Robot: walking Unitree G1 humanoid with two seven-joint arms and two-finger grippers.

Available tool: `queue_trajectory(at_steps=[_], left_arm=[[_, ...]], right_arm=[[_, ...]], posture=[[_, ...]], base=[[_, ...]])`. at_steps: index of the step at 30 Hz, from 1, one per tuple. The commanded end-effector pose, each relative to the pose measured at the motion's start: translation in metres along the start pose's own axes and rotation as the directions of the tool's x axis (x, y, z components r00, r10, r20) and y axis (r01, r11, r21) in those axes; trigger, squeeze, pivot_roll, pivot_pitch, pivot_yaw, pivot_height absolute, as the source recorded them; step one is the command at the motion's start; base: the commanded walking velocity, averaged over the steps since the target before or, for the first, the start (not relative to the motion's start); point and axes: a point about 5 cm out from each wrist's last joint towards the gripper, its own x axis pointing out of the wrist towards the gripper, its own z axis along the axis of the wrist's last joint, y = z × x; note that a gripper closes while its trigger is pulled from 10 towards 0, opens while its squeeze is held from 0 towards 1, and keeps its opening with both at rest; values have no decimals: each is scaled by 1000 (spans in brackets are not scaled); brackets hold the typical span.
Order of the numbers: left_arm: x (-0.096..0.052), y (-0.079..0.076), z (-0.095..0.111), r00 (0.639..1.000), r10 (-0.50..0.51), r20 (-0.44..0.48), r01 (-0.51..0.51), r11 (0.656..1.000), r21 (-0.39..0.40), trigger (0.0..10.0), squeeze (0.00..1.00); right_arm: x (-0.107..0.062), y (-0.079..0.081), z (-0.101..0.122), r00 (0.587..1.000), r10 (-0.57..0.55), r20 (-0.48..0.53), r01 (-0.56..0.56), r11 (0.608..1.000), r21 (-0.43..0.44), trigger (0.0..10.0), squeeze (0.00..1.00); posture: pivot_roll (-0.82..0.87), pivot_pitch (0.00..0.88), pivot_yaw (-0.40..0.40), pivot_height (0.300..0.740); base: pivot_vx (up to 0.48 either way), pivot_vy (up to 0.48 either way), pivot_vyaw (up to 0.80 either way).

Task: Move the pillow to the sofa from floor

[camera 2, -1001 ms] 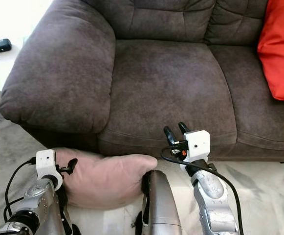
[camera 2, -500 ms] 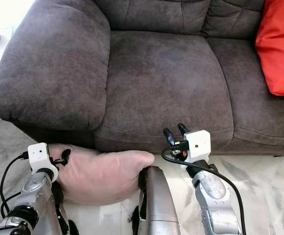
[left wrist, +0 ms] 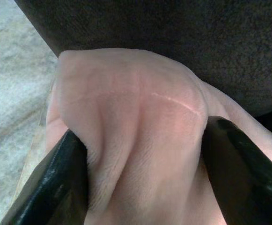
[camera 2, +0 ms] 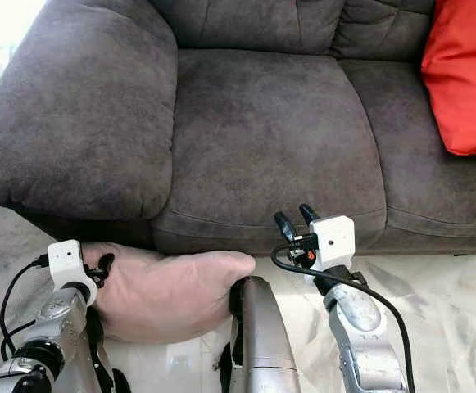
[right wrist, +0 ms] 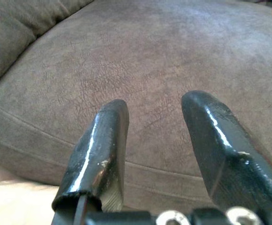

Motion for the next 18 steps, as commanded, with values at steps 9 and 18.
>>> queue_trajectory(at_steps=[9,18], left_arm=[[-2,-5,-13,997,-19,-69,19,1000,0,0,0],[-3,-5,-13,998,-22,-63,21,1000,-7,0,0]], right_arm=[[-2,-6,-4,1000,-26,-17,26,1000,6,10000,0],[1,-5,-2,1000,-30,-10,30,999,11,10000,0]], posture=[[-157,244,-166,498],[-152,237,-159,498]], base=[[0,0,0],[0,0,0]])
